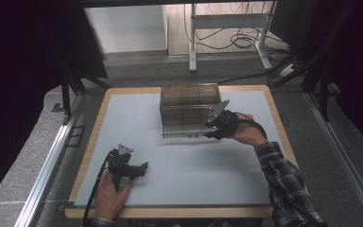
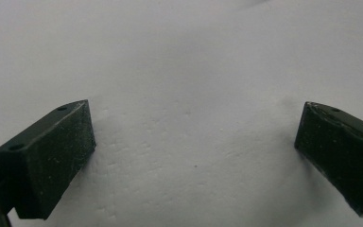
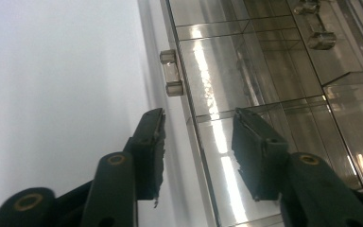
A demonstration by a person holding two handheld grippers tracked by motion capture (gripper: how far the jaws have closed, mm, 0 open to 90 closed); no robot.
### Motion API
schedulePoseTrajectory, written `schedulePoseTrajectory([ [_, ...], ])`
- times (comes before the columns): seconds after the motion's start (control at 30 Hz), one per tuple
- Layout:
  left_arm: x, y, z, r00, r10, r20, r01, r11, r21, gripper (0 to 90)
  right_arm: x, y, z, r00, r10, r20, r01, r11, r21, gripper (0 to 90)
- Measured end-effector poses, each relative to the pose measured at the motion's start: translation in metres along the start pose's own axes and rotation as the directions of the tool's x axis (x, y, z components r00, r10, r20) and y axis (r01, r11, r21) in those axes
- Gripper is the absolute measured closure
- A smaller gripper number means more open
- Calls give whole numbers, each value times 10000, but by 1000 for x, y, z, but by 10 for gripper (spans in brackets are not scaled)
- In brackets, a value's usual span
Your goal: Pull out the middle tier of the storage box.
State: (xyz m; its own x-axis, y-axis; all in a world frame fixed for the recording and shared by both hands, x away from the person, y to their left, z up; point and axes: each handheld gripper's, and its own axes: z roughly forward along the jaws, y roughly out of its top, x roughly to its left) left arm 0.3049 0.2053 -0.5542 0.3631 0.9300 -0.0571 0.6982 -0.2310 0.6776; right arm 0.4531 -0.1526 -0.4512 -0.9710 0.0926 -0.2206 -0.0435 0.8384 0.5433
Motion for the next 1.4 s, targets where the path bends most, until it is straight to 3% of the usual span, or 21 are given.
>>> schedulePoseTrajectory([
  [0.27, 0, 0, 0, 10000, 1, 2, -1, 10000, 1, 0, 7, -4, -6, 9967, 728, 353, -725, 9973, -114, 450],
  [0.57, 0, 0, 0, 10000, 1, 2, -1, 10000, 1, 0, 16, -12, -9, 9905, 1248, 577, -1234, 9920, -271, 373],
  [0.83, 0, 0, 0, 10000, 1, 2, -1, 10000, 1, 0, 28, -18, -9, 9807, 1745, 883, -1718, 9844, -369, 296],
  [1.13, 0, 0, 0, 10000, -6, -2, 6, 10000, 2, 0, 39, -27, -12, 9627, 2339, 1360, -2287, 9721, -529, 221],
  [1.27, 0, 0, 0, 10000, -2, -1, 2, 10000, 6, 0, 43, -31, -15, 9549, 2522, 1564, -2469, 9676, -528, 199],
  [1.4, 0, 0, 0, 10000, -3, -2, 3, 10000, 4, 0, 47, -35, -17, 9524, 2542, 1682, -2476, 9670, -596, 178],
])
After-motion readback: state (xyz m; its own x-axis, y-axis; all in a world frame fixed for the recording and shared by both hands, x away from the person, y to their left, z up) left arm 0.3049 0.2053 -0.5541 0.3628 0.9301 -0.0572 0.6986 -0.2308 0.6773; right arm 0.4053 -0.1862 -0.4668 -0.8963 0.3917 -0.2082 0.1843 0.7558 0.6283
